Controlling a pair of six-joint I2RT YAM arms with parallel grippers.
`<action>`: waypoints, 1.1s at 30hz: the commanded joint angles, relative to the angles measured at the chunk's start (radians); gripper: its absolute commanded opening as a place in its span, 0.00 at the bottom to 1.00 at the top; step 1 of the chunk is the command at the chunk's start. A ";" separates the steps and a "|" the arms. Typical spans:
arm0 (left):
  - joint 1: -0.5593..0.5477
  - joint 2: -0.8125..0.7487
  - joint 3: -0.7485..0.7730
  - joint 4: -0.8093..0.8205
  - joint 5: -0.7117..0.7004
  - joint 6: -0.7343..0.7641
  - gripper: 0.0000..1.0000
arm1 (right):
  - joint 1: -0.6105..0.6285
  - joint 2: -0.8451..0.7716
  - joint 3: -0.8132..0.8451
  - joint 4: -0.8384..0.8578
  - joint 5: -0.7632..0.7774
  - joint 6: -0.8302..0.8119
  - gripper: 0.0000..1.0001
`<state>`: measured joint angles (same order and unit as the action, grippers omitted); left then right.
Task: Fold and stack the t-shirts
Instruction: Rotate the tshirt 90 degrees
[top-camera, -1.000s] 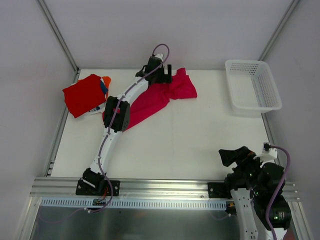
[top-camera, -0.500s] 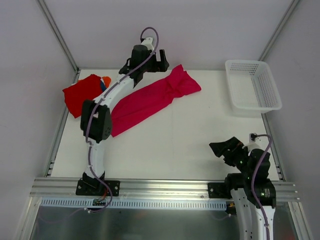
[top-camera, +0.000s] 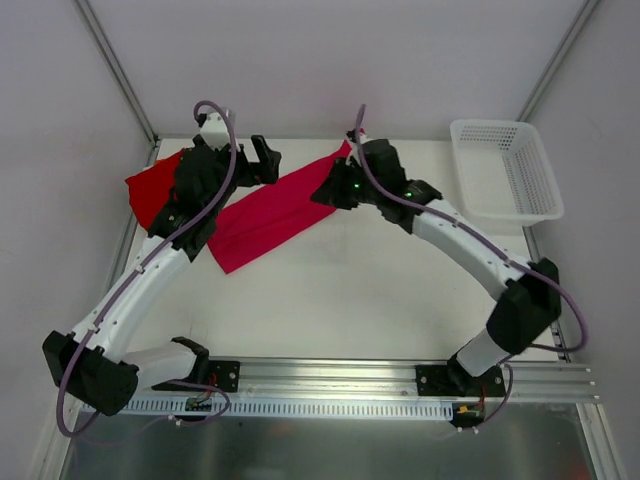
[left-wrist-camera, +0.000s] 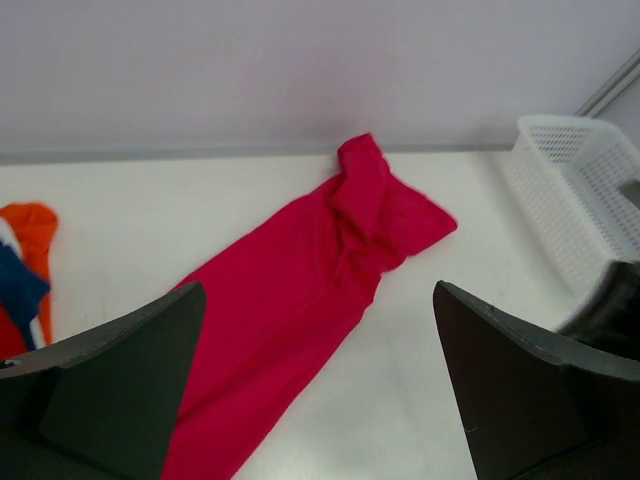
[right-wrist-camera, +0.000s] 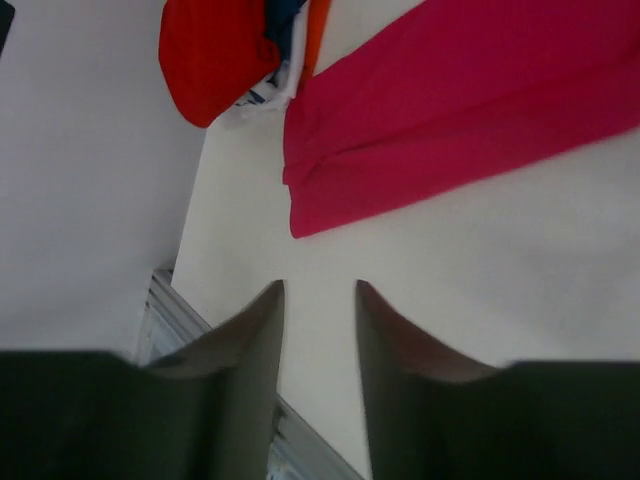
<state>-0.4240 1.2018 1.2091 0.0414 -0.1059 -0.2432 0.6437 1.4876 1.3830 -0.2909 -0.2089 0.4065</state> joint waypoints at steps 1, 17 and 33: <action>0.004 -0.103 -0.089 -0.070 -0.081 0.064 0.99 | 0.066 0.219 0.071 0.131 -0.023 0.049 0.02; 0.002 -0.493 -0.434 -0.179 -0.094 -0.024 0.99 | 0.197 0.922 0.504 0.401 -0.156 0.227 0.00; 0.002 -0.490 -0.448 -0.210 -0.081 -0.027 0.99 | 0.201 0.705 -0.073 0.674 -0.107 0.224 0.00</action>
<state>-0.4244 0.7177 0.7696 -0.1745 -0.1925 -0.2523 0.8413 2.2936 1.4647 0.3435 -0.3496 0.6548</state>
